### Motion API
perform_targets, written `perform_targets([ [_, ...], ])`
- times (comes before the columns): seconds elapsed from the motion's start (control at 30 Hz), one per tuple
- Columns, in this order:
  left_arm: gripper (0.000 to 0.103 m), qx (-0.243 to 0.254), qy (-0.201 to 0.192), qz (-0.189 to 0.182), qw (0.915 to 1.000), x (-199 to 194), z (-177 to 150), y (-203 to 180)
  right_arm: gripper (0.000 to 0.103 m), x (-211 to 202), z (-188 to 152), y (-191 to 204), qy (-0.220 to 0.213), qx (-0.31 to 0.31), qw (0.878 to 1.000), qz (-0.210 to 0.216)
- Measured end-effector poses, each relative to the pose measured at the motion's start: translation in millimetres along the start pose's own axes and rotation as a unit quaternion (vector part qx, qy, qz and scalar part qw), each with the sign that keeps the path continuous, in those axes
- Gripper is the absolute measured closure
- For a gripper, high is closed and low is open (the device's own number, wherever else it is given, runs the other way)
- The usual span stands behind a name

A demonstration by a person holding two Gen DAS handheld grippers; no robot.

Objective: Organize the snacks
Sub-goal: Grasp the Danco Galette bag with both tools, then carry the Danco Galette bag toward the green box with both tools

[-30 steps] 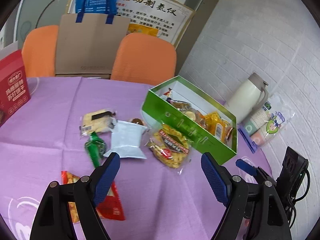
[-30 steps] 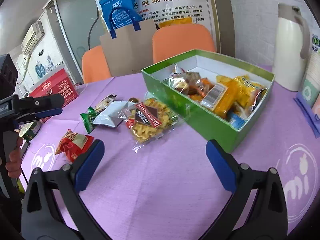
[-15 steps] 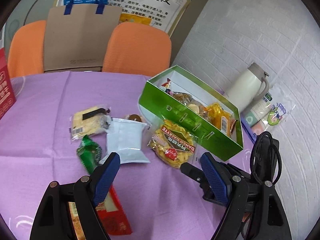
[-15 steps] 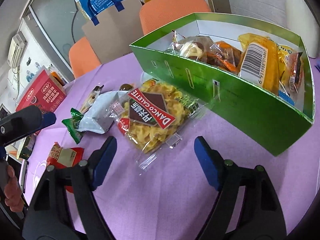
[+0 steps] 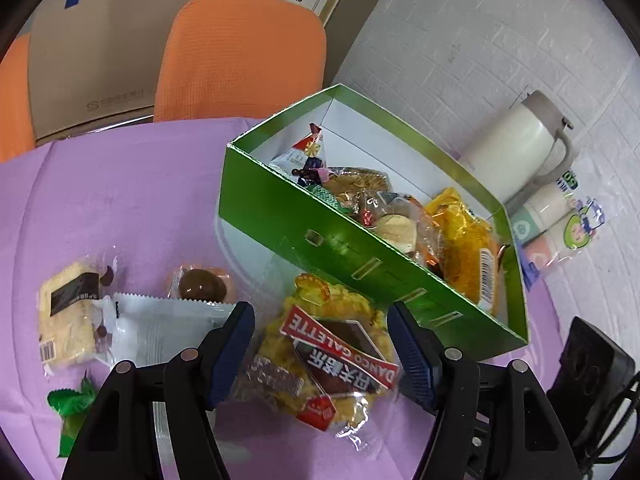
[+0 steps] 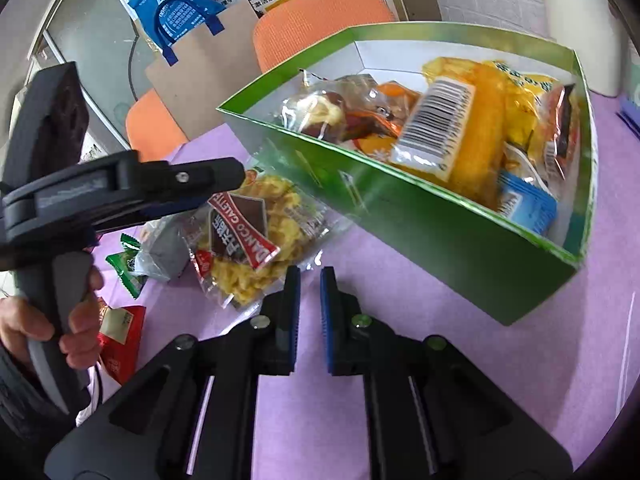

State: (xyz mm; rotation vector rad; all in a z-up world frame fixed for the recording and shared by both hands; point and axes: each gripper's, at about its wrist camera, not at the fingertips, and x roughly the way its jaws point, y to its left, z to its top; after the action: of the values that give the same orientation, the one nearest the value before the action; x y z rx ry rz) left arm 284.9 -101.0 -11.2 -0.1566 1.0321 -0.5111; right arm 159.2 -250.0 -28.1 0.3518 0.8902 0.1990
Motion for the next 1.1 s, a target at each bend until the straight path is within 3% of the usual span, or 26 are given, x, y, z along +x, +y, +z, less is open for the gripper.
perform_targets([
  [0.03,0.033,-0.001,0.003,0.008,1.0000,4,0,1,0.088,-2,0,-1,-0.001,0.001,1.000,0.004],
  [0.1,0.033,-0.008,0.000,0.016,0.9998,8,-1,8,0.068,-6,-1,0,-0.008,0.001,1.000,0.007],
  [0.17,0.033,-0.016,0.005,0.018,0.9997,10,-2,17,0.057,-7,0,2,-0.012,0.002,1.000,0.015],
  [0.23,0.033,-0.011,0.007,0.019,0.9997,9,-6,17,0.056,-4,0,4,-0.007,0.005,1.000,0.024],
  [0.37,0.050,0.016,0.028,0.015,0.9994,4,-19,9,0.056,-5,-4,2,0.000,0.017,0.999,0.029],
  [0.5,0.058,0.025,0.037,-0.002,0.9990,-8,-37,0,0.056,-24,-15,-1,-0.007,0.005,1.000,0.010],
  [0.67,0.059,0.029,0.069,-0.062,0.9952,-18,-70,-18,0.056,-48,-28,-12,-0.020,0.011,1.000,-0.008],
  [0.83,0.056,0.036,0.065,-0.054,0.9958,-26,-82,-21,0.056,-58,-42,-22,-0.022,0.026,0.999,-0.017],
  [0.93,0.056,0.030,0.071,-0.062,0.9952,-25,-85,-21,0.056,-53,-45,-25,-0.016,0.038,0.999,-0.001],
  [1.1,0.056,0.033,0.073,-0.067,0.9946,-13,-88,-36,0.060,-41,-42,-11,-0.019,0.023,1.000,0.007],
])
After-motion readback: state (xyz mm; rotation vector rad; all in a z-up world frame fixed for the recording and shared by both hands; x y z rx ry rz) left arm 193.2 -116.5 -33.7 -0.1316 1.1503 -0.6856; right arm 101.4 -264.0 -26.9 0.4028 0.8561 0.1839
